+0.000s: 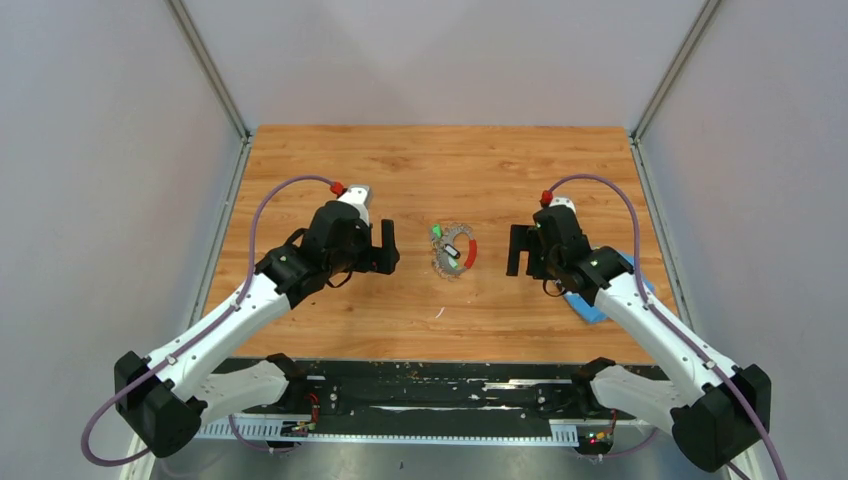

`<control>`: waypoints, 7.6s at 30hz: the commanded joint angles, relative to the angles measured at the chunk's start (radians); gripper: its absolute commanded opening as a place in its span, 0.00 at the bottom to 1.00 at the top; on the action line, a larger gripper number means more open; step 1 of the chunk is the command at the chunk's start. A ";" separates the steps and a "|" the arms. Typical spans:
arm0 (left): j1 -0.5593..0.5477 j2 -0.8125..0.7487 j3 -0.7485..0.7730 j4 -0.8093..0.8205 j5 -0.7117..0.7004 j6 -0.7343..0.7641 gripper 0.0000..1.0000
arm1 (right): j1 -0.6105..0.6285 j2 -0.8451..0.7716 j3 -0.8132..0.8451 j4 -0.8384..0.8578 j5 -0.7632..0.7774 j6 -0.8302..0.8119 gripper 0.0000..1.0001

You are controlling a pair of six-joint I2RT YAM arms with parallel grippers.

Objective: Remove the keys from the keyring

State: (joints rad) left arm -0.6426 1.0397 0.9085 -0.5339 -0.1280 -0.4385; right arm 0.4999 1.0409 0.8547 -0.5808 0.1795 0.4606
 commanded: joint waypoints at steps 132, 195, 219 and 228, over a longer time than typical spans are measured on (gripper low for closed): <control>0.092 0.840 0.197 0.517 0.614 -0.527 0.00 | -0.222 0.552 -0.149 0.645 -0.588 0.293 0.55; 0.018 0.481 0.464 0.427 0.711 -0.807 0.00 | -0.216 0.339 -0.539 1.915 -0.686 0.544 0.60; -0.065 0.364 0.490 0.495 0.721 -0.890 0.00 | -0.192 -0.041 -0.460 1.747 -0.679 0.600 0.61; -0.042 0.383 0.452 0.502 0.720 -0.866 0.00 | -0.191 -0.326 -0.468 1.515 -0.659 0.595 0.53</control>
State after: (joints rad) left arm -0.6960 1.4296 1.3762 -0.0448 0.5549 -1.3090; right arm 0.2951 0.8387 0.3820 1.0382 -0.4919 1.0603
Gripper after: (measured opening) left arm 0.004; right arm 0.545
